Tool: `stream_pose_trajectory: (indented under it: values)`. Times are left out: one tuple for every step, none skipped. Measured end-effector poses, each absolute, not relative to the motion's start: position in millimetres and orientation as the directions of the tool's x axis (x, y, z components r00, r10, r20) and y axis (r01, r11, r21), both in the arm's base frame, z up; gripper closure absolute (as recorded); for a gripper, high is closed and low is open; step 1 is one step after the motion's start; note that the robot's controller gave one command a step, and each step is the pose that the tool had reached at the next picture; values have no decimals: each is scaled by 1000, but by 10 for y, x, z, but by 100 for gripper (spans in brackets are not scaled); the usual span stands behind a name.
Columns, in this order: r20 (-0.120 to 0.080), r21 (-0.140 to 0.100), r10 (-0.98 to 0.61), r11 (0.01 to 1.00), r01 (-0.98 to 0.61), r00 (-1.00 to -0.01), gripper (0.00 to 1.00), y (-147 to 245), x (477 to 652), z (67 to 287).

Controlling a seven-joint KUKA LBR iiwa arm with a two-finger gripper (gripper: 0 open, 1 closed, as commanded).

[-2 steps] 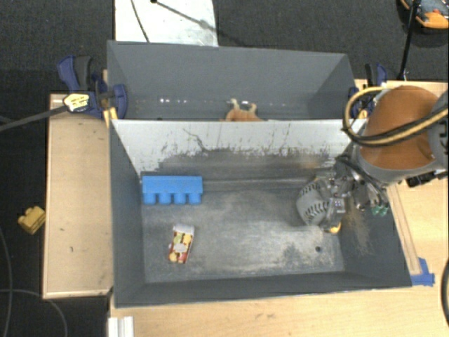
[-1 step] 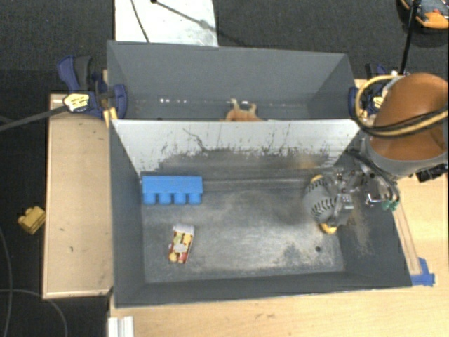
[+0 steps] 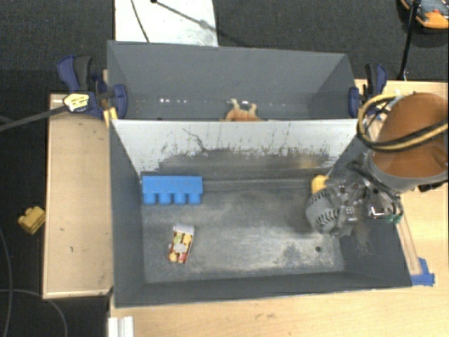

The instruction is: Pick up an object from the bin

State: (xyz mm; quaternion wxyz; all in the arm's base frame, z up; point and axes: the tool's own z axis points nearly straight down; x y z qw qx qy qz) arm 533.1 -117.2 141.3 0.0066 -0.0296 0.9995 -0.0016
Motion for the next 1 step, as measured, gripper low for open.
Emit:
stream_pose_trajectory:
  values:
    - [13,4,-68,998,-68,-998,100,-1125,5257,1531]
